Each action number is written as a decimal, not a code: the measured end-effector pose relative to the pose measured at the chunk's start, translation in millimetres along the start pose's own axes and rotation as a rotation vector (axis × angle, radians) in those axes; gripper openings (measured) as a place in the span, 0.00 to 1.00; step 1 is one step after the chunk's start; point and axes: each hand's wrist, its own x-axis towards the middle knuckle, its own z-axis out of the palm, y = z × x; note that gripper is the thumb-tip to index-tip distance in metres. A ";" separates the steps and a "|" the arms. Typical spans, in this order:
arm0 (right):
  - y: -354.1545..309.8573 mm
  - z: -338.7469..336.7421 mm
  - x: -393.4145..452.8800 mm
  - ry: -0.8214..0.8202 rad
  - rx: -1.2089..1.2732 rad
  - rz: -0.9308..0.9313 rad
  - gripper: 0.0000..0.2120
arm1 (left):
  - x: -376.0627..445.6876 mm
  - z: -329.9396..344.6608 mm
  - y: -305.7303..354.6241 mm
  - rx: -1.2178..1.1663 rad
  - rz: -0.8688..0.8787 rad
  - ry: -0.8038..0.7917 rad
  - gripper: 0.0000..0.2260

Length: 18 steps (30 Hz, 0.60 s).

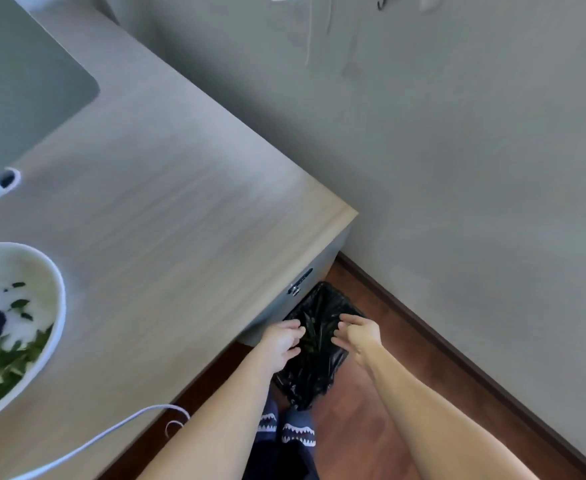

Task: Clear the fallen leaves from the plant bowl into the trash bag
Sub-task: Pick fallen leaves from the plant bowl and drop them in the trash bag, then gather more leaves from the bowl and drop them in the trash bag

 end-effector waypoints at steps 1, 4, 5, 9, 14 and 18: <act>-11.5 0.7 -11.8 -0.019 0.013 -0.024 0.13 | -14.0 0.7 9.3 -0.005 0.023 -0.018 0.19; -47.9 8.8 -46.1 -0.087 0.025 -0.116 0.12 | -58.0 1.7 38.1 -0.019 0.112 -0.061 0.17; -64.3 15.5 -62.5 -0.115 0.020 -0.154 0.12 | -77.3 -1.1 50.3 -0.033 0.162 -0.065 0.15; -111.1 43.9 -110.5 -0.195 -0.020 -0.301 0.13 | -136.1 -22.9 85.9 -0.090 0.307 -0.073 0.05; -141.8 136.6 -172.1 -0.397 -0.195 -0.420 0.13 | -200.3 -124.0 104.7 -0.127 0.491 0.042 0.09; -115.1 228.1 -216.5 -0.558 -0.377 -0.448 0.12 | -230.2 -225.7 80.8 -0.063 0.467 0.249 0.07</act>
